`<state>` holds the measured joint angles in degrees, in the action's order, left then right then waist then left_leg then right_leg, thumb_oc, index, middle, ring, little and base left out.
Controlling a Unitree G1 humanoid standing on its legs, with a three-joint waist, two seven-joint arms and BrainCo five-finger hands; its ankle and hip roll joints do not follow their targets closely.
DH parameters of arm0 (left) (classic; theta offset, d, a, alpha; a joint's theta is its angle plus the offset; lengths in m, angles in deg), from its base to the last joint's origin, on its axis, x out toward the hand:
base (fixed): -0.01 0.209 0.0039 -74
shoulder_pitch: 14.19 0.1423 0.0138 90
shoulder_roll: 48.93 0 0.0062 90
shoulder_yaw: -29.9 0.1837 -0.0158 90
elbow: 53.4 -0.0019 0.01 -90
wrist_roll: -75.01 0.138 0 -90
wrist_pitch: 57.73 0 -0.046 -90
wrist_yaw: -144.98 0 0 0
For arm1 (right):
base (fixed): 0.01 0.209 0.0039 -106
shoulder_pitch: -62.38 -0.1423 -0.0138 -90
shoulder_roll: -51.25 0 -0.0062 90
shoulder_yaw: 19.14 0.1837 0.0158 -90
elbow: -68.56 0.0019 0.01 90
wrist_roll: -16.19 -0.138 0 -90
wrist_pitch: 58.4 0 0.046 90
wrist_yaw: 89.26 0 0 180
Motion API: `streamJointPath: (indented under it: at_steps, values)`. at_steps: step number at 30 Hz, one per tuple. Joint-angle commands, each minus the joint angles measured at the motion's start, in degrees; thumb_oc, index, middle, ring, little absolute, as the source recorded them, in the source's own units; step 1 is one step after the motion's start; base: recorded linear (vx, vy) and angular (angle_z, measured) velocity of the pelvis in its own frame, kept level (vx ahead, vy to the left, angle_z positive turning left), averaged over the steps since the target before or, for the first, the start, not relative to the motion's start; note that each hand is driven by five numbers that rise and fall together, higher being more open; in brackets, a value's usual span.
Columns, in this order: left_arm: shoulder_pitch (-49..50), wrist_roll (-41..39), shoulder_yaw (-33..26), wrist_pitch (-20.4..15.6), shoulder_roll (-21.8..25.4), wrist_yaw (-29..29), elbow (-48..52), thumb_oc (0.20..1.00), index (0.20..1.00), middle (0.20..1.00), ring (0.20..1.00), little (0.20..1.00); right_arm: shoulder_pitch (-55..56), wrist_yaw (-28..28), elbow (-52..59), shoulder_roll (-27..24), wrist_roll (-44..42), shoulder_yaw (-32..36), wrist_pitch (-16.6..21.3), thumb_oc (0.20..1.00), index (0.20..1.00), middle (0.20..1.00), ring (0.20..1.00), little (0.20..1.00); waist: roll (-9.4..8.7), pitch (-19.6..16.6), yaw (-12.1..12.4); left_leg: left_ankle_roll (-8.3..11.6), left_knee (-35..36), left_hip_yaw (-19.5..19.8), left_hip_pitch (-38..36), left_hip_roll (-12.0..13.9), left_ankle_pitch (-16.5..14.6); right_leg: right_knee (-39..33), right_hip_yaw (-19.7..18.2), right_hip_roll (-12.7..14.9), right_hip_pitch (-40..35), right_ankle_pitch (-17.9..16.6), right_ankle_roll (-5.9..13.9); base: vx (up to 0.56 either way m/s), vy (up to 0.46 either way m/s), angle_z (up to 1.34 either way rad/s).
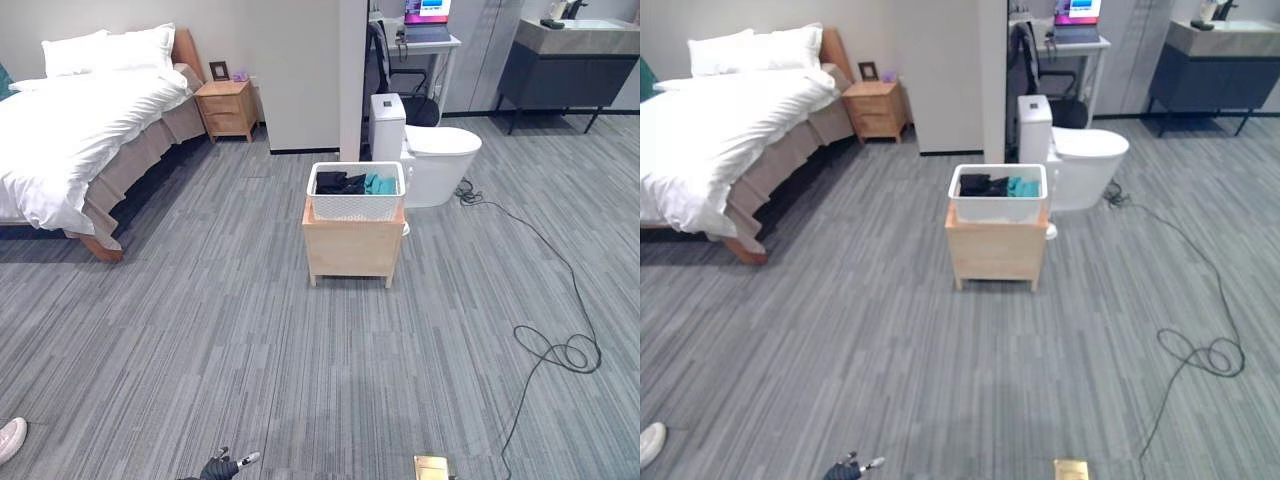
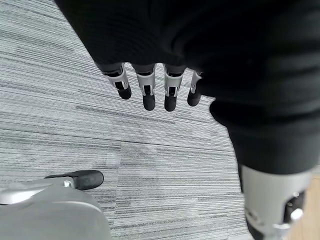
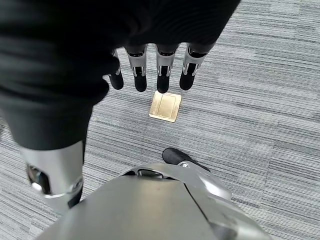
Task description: Grab the laundry basket,head to the washer,open it,put in the laundry and shut it.
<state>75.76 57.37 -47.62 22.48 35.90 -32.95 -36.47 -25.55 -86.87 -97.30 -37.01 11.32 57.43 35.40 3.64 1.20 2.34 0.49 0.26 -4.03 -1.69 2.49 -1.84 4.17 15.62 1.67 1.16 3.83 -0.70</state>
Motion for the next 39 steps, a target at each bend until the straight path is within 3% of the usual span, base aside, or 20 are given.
streamJointPath:
  at_steps: [1, 5, 9, 10, 13, 14, 19, 20, 22, 24, 25, 26, 27, 29, 31, 32, 34, 35, 37, 39]
  values:
    - [-4.24, -1.82, -1.29, -1.39, 1.34, 0.95, -1.08, 1.000, 1.000, 1.000, 1.000, 1.000, -1.18, 0.23, -3.54, 0.58, -2.36, -0.68, 0.52, 1.000, 1.000, 1.000, 1.000, 1.000, -3.24, 3.64, 0.26, 5.12, 4.74, 4.18, -0.31, 5.39, 3.35, -9.17, -1.99, 3.84, -6.55, -1.00, 6.00, 0.06, -0.195, 0.21]
    - [-3.99, -3.09, -1.74, -1.43, 1.88, 0.60, -0.60, 1.000, 1.000, 1.000, 1.000, 1.000, -1.55, 0.15, -1.98, 0.19, -5.09, -0.13, 1.55, 1.000, 1.000, 1.000, 1.000, 1.000, -4.35, 5.72, 0.41, 5.98, -3.34, 5.73, 3.06, 6.72, 2.58, -9.17, -2.58, 2.03, -7.79, 0.32, 3.54, 0.06, -0.160, 0.15]
    - [-4.11, -4.52, -1.80, -1.04, 2.48, 0.25, 0.46, 1.000, 1.000, 1.000, 1.000, 1.000, -2.31, 0.19, 3.76, -0.99, -7.63, -0.97, 2.48, 1.000, 1.000, 1.000, 1.000, 1.000, -5.12, 9.73, 1.22, 5.51, -21.77, 9.51, 13.62, 4.65, 8.73, -8.06, -1.85, 0.82, -8.70, 1.25, 1.29, 0.02, -0.155, 0.38]
    - [-3.75, -4.81, -2.33, -1.13, 3.04, 0.61, 0.27, 1.000, 1.000, 1.000, 1.000, 1.000, -2.74, 0.35, 6.73, -1.70, -8.53, -1.45, 2.59, 1.000, 1.000, 1.000, 1.000, 1.000, -5.84, 10.39, 1.00, 4.67, -25.82, 6.76, 18.26, 4.69, 8.79, -7.58, -0.94, 0.78, -8.41, 2.29, 1.08, 0.09, -0.095, 0.03]
    - [-3.47, -5.08, -2.73, -1.23, 3.20, 0.61, 0.30, 1.000, 1.000, 1.000, 1.000, 1.000, -2.76, 0.43, 7.83, -2.09, -8.92, -1.54, 2.55, 1.000, 1.000, 1.000, 1.000, 1.000, -6.00, 10.38, 1.38, 4.50, -23.29, 4.35, 19.32, 5.05, 7.82, -7.62, -0.71, 0.81, -8.76, 2.88, 1.20, 0.21, 0.024, 0.07]
    - [-2.57, -5.77, -3.70, -1.37, 3.61, 0.57, 0.75, 1.000, 1.000, 1.000, 1.000, 1.000, -3.48, 0.27, 11.28, -3.06, -10.33, -1.48, 2.86, 1.000, 1.000, 1.000, 1.000, 1.000, -6.21, 9.33, 2.88, 4.28, -9.94, 2.19, 20.51, 4.95, 7.76, -8.11, -0.57, 0.61, -9.94, 4.72, 2.45, 0.32, 0.092, 0.06]
    - [-1.71, -5.63, -4.66, -1.25, 4.26, 0.54, -0.76, 1.000, 1.000, 1.000, 1.000, 1.000, -4.70, 0.27, 13.16, -3.15, -11.37, -1.06, 3.16, 1.000, 1.000, 1.000, 1.000, 1.000, -6.77, 7.50, 4.38, 4.32, -0.41, 0.87, 23.44, 4.23, 9.16, -6.59, -1.89, 0.64, -13.41, 8.34, 3.73, 0.42, 0.154, 0.04]
    - [-1.71, -5.63, -4.67, -1.25, 4.27, 0.54, -0.76, 1.000, 1.000, 1.000, 1.000, 1.000, -4.70, 0.27, 13.16, -3.14, -11.37, -1.06, 3.16, 1.000, 1.000, 1.000, 1.000, 1.000, -6.84, 7.61, 4.43, 4.31, -0.38, 0.78, 23.28, 4.19, 9.12, -6.59, -1.94, 0.73, -13.53, 8.38, 3.74, 0.55, 0.261, -0.13]
    - [-1.77, -5.84, -6.18, -1.21, 5.61, 0.35, -0.87, 1.000, 1.000, 1.000, 1.000, 1.000, -4.93, -0.21, 12.50, -1.86, -11.43, -0.39, 3.38, 1.000, 1.000, 1.000, 1.000, 1.000, -8.21, 7.00, 6.06, 2.69, -10.48, 3.20, 27.55, 1.88, 9.18, 0.41, -2.07, 3.16, -13.34, 9.76, 4.79, 0.56, 0.291, -0.29]
    - [-2.01, -5.77, -6.57, -1.27, 6.14, 0.42, -1.02, 1.000, 1.000, 1.000, 1.000, 1.000, -5.13, -0.39, 11.92, -1.35, -11.41, -0.35, 3.34, 1.000, 1.000, 1.000, 1.000, 1.000, -8.81, 6.87, 6.53, 1.66, -12.68, 2.34, 27.18, 0.97, 7.61, 3.69, -2.09, 4.47, -12.30, 8.18, 5.71, 0.29, 0.185, -0.40]
    - [-2.21, -5.65, -7.04, -1.25, 6.76, 0.56, -1.04, 1.000, 1.000, 1.000, 1.000, 1.000, -5.47, -0.58, 10.87, -0.98, -11.30, -0.29, 3.17, 1.000, 1.000, 1.000, 1.000, 1.000, -9.36, 6.83, 6.88, 0.10, -13.61, 1.53, 25.92, -0.17, 5.44, 8.67, -2.25, 6.27, -10.25, 4.58, 6.70, 0.42, 0.353, -0.22]
    - [-2.30, -5.04, -6.88, -1.54, 7.61, 0.60, 0.24, 1.000, 1.000, 1.000, 1.000, 1.000, -5.71, -0.92, 9.71, -0.42, -11.43, -0.12, 2.84, 1.000, 1.000, 1.000, 1.000, 1.000, -9.36, 7.00, 6.64, -2.63, -12.15, 0.48, 22.18, -2.46, 2.72, 20.77, -2.74, 9.16, -5.28, -5.87, 8.38, 0.56, 0.470, -0.21]
    - [-2.32, -5.15, -6.69, -1.66, 8.11, 0.70, 1.25, 1.000, 1.000, 1.000, 1.000, 1.000, -5.95, -1.10, 9.60, -0.44, -11.73, -0.11, 2.67, 1.000, 1.000, 1.000, 1.000, 1.000, -8.71, 7.45, 6.25, -3.78, -11.05, 0.13, 20.15, -2.93, 1.98, 27.28, -2.34, 10.29, -2.51, -10.19, 9.14, 0.57, 0.473, -0.20]
    - [-2.37, -5.25, -5.64, -1.88, 8.71, 1.02, 4.18, 1.000, 1.000, 1.000, 1.000, 1.000, -6.13, -0.88, 9.59, -0.55, -11.82, 0.58, 2.58, 1.000, 1.000, 1.000, 1.000, 1.000, -7.31, 8.58, 5.73, -5.06, -8.32, -0.70, 14.44, -3.74, -0.21, 34.20, 1.67, 14.91, 0.92, -13.67, 11.68, 0.47, 0.326, 0.07]
    - [-2.53, -5.52, -5.33, -1.87, 8.98, 1.19, 5.10, 1.000, 1.000, 1.000, 1.000, 1.000, -6.15, -0.67, 10.06, -0.67, -11.79, 0.81, 2.51, 1.000, 1.000, 1.000, 1.000, 1.000, -6.47, 9.16, 5.35, -5.28, -6.72, -0.84, 11.88, -3.48, -0.48, 34.92, 4.68, 16.78, 2.61, -12.63, 11.43, 0.38, 0.170, 0.14]
    - [-2.93, -6.47, -5.27, -2.11, 9.41, 1.23, 5.84, 1.000, 1.000, 1.000, 1.000, 1.000, -6.48, -0.45, 10.68, -1.27, -12.20, 1.17, 2.56, 1.000, 1.000, 1.000, 1.000, 1.000, -5.29, 10.29, 4.48, -4.98, -4.74, -1.35, 8.16, -3.04, -1.09, 30.79, 8.74, 17.23, 5.44, -8.18, 10.41, 0.37, 0.061, -0.13]
    - [-2.89, -6.59, -5.34, -2.03, 9.52, 0.98, 6.30, 1.000, 1.000, 1.000, 1.000, 1.000, -6.65, -0.23, 11.14, -1.69, -12.69, 1.84, 2.57, 1.000, 1.000, 1.000, 1.000, 1.000, -5.00, 10.61, 4.45, -4.65, -4.60, -1.83, 6.95, -2.64, -1.85, 26.39, 10.83, 17.21, 5.31, -6.52, 10.28, 0.34, -0.009, -0.20]
    - [-2.45, -6.51, -5.73, -2.14, 9.44, 0.81, 6.08, 1.000, 1.000, 1.000, 1.000, 1.000, -6.97, 0.08, 12.27, -2.51, -13.85, 2.78, 2.75, 1.000, 1.000, 1.000, 1.000, 1.000, -4.71, 10.87, 4.38, -3.76, -4.24, -2.42, 4.66, -2.07, -3.45, 15.61, 12.93, 15.67, 5.87, -5.11, 9.80, 0.32, -0.111, -0.29]
    - [-2.10, -6.32, -6.49, -2.50, 9.27, 0.80, 5.46, 1.000, 1.000, 1.000, 1.000, 1.000, -7.38, -0.03, 13.97, -3.31, -14.42, 3.04, 2.69, 1.000, 1.000, 1.000, 1.000, 1.000, -4.83, 10.84, 3.38, -3.32, -3.81, -1.10, 1.97, -2.77, -5.27, 2.88, 7.92, 12.04, 7.82, -6.77, 10.13, 0.41, -0.135, -0.23]
    - [-2.28, -5.85, -7.24, -2.80, 9.22, 0.70, 5.20, 1.000, 1.000, 1.000, 1.000, 1.000, -7.34, -0.14, 16.14, -4.07, -14.28, 3.65, 2.73, 1.000, 1.000, 1.000, 1.000, 1.000, -5.59, 11.01, 2.13, -3.27, -3.48, -0.15, 0.44, -4.06, -5.75, -4.91, 1.25, 11.12, 10.50, -10.57, 11.07, 0.37, -0.090, 0.14]
